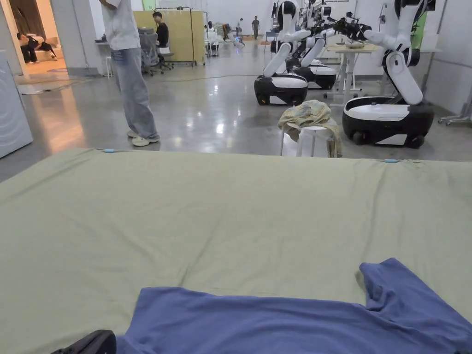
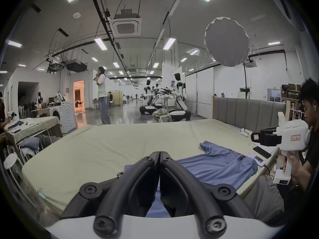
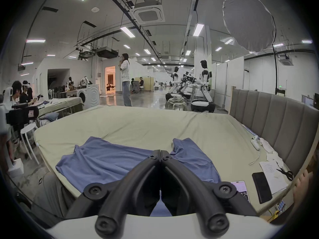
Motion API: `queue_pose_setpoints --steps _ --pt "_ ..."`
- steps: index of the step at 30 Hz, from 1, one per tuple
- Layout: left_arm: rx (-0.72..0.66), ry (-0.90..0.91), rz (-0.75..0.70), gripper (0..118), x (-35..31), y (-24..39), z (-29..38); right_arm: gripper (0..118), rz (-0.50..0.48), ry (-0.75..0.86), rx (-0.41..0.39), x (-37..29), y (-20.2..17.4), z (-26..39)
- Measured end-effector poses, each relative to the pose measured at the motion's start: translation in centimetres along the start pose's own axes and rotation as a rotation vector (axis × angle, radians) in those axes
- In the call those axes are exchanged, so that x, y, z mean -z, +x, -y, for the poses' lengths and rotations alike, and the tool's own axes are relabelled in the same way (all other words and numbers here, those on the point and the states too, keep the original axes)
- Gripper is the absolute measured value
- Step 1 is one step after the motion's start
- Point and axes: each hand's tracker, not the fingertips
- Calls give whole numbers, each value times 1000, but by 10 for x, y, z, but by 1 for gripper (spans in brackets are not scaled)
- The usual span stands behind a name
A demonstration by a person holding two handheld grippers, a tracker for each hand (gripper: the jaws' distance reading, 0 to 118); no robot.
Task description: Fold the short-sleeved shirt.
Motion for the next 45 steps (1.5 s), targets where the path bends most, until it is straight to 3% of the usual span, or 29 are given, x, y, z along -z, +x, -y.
queue_pose_setpoints --steps 11,13,14,15,16,17,22,26,29,31,35,38,41,42,45 --pt "-40 -27 -39 3 46 -28 -12 0 -17 -22 40 9 8 4" --pt "-67 -132 33 5 81 -44 -15 0 -30 -39 48 12 11 9" --pt "-84 -158 33 14 98 -53 -14 0 -36 -48 52 13 11 11" --pt "-128 -201 74 39 120 -63 -13 0 -38 -55 54 14 13 14" --pt "-175 -269 99 53 148 -76 -11 0 -40 -65 55 16 15 17" --pt "-206 -310 103 57 170 -88 -8 0 -40 -77 58 17 17 19" --pt "-269 -575 12 57 299 -141 26 0 -32 -113 105 23 32 32" --pt "-240 -758 -39 57 359 -155 57 0 -1 -147 123 28 45 40" --pt "-227 -781 -97 57 374 -161 71 0 13 -174 134 30 55 45" --pt "-302 -823 -75 51 376 -164 81 0 24 -193 141 31 60 50" --pt "-246 -824 -108 37 376 -160 84 0 32 -212 172 34 67 55" --pt "-234 -846 -105 16 384 -156 83 0 17 -215 198 42 76 51" --pt "-265 -878 -98 11 388 -154 85 0 65 -262 145 63 95 30" --pt "-254 -888 -103 9 390 -154 86 4 76 -308 129 76 106 19" --pt "-241 -894 -119 9 393 -157 85 47 59 -444 149 125 147 -1"
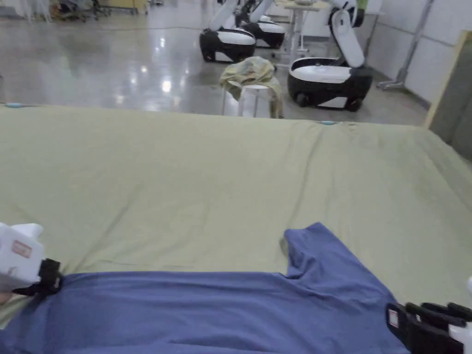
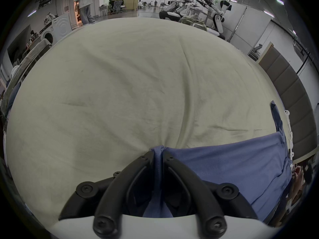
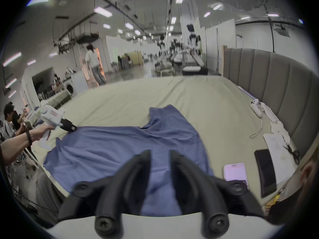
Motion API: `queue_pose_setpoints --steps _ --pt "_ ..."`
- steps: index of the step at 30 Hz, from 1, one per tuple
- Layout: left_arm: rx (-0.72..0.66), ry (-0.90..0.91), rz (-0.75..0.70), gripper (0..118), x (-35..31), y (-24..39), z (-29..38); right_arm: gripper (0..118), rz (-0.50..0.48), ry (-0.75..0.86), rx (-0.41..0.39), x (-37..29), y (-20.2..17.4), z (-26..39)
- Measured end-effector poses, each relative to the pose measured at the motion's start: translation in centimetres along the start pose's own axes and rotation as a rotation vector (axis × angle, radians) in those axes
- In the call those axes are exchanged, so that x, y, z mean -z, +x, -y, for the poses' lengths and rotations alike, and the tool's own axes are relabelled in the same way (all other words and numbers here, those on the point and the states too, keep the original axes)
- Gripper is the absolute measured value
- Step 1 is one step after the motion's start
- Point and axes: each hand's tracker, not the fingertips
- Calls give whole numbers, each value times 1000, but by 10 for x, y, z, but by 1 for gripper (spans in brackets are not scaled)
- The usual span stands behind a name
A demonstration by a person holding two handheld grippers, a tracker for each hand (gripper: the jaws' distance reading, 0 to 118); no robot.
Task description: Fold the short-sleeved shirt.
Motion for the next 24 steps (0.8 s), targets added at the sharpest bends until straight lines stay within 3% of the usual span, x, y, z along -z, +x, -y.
queue_pose_setpoints --steps 4,7,11,12,14,16,17,18,22,24 --pt "-10 -10 -2 8 -6 13 7 55 -6 -185 165 73 57 -44" --pt "-17 -14 4 8 -7 11 7 55 39 -338 129 136 76 -57" --pt "-23 -15 11 8 -8 10 8 55 25 -476 190 192 80 -49" --pt "-20 -15 9 8 -8 11 8 54 16 -472 182 196 77 -45" --pt "-8 -13 5 8 -9 12 8 54 66 -445 51 183 60 -43" --pt "1 -6 6 8 -10 12 10 47 109 -423 -4 175 54 -43" --pt "-1 -1 9 8 -12 12 12 34 84 -407 23 169 52 -43" --pt "-2 16 20 8 -16 10 12 2 75 -413 43 167 52 -43" --pt "118 193 73 7 -75 13 36 2 27 -248 62 113 44 -41" --pt "117 245 188 6 -117 8 54 2 -43 -158 84 65 40 -37"
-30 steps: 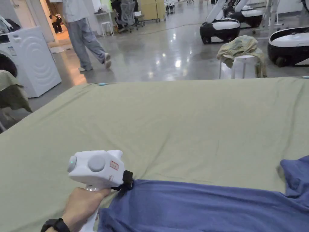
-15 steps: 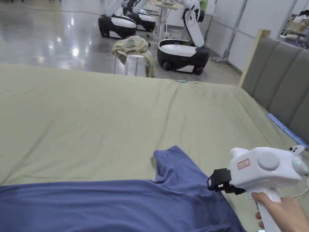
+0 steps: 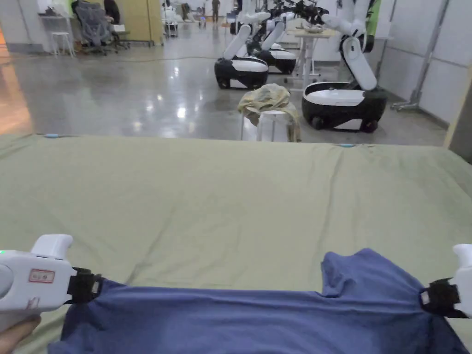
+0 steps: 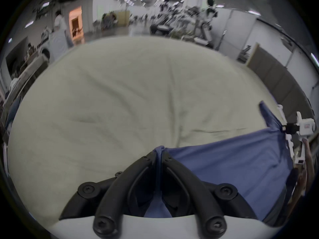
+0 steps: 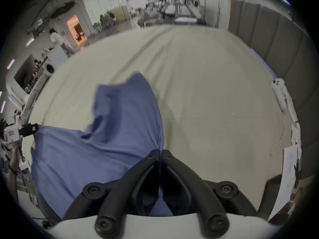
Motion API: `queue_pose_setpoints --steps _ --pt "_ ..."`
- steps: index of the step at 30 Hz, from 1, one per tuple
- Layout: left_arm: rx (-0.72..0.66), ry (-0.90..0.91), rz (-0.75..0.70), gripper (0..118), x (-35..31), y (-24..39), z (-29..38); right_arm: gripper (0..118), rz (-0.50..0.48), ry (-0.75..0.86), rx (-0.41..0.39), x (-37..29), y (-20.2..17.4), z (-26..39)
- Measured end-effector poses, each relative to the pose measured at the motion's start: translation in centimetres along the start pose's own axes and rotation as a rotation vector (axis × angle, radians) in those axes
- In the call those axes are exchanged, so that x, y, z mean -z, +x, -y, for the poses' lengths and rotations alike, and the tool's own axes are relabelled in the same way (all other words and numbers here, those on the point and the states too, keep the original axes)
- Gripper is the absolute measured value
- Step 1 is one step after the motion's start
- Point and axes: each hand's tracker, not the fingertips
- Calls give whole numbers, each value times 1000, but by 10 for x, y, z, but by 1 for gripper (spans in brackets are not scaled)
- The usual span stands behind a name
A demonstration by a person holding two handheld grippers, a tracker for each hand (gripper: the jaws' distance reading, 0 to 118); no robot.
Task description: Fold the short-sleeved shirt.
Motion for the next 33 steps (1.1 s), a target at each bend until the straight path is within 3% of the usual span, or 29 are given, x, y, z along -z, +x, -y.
queue_pose_setpoints --steps 4,8,10,17,20,23,24,26,27,29,32,33 --pt "45 82 65 6 -83 10 39 2 -1 117 5 -75 -6 50" --pt "28 112 65 6 -127 13 101 2 24 132 36 -111 -4 115" --pt "8 122 53 6 -134 10 130 2 41 184 72 -122 -2 149" --pt "-160 67 58 6 -124 -12 194 2 73 126 144 -111 16 203" --pt "-161 84 75 6 -115 -13 205 2 96 93 103 -92 19 209" --pt "-64 140 9 7 -114 -11 209 2 119 94 35 -80 17 211" --pt "-44 157 -20 16 -117 -9 207 8 157 89 28 -79 17 211" --pt "-8 235 -36 42 -133 4 201 33 179 116 24 -88 12 210" --pt "1 288 -45 47 -143 9 198 40 174 145 33 -96 11 209" --pt "34 390 -59 55 -165 22 192 47 189 258 0 -117 1 209" --pt "88 501 -109 58 -197 51 181 51 217 518 -141 -160 -35 210" --pt "101 541 -114 58 -205 61 179 53 214 639 -209 -180 -64 211"
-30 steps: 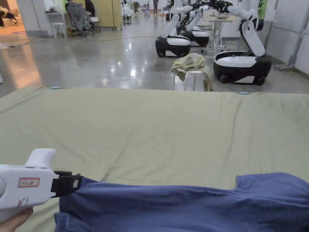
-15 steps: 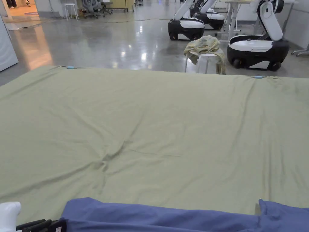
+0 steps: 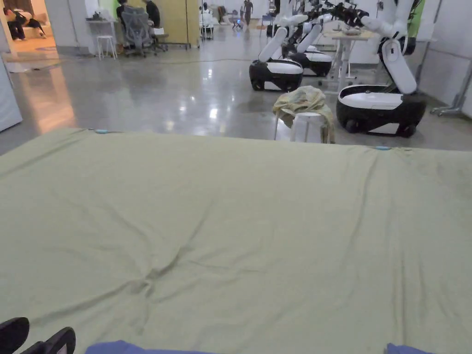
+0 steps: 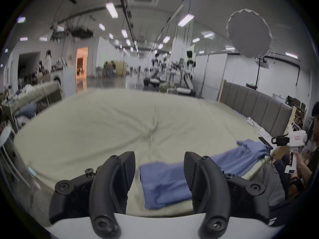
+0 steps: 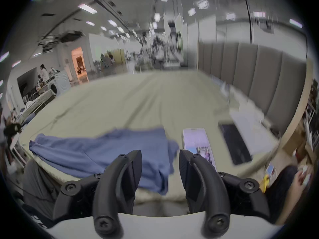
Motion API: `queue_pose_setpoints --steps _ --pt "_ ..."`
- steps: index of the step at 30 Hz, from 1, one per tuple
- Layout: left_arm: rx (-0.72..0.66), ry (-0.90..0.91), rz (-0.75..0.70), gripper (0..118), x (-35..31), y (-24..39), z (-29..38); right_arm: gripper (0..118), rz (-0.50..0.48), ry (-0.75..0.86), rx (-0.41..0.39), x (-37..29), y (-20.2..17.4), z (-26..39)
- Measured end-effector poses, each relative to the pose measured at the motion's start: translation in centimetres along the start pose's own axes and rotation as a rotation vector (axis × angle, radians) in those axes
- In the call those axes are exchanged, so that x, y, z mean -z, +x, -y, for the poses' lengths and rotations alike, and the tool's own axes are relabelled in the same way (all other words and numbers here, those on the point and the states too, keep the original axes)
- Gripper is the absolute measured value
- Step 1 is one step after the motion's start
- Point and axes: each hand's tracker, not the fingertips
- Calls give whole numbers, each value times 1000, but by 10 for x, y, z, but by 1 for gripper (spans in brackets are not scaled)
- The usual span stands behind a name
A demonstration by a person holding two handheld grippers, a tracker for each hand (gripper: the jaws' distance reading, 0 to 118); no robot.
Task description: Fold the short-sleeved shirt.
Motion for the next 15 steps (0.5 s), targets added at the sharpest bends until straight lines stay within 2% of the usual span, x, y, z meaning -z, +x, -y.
queue_pose_setpoints --steps 1,2,3,5,6,7,8,9,10,11,12,13,14,15 --pt "8 30 7 58 -7 9 -9 55 -23 79 -35 -9 -10 -10" --pt "8 52 21 58 -11 15 -14 63 -30 113 -50 -10 -18 -18" --pt "9 73 42 58 -15 23 -18 78 -14 101 -21 -10 -28 -26" --pt "13 117 47 58 -19 39 -25 77 -23 39 61 1 -41 -33" --pt "30 147 39 58 -22 48 -27 77 -121 -25 125 7 -44 -34" --pt "42 175 32 58 -24 56 -28 74 -240 -31 147 13 -44 -32" --pt "58 193 30 58 -26 62 -30 67 -256 -11 155 15 -53 -32" --pt "78 211 12 58 -28 67 -31 53 -142 45 101 15 -66 -33" --pt "87 230 -9 58 -30 73 -32 48 -79 71 31 14 -79 -35" --pt "82 243 -21 58 -32 77 -32 48 -78 83 -17 15 -87 -37" --pt "81 252 -20 57 -35 77 -31 47 -94 70 -27 19 -87 -41" --pt "72 262 13 53 -36 76 -30 39 -173 22 3 24 -89 -44" --pt "66 255 28 42 -36 76 -31 28 -263 -8 37 29 -91 -46" --pt "54 231 30 37 -33 77 -32 21 -288 -26 72 34 -96 -47"
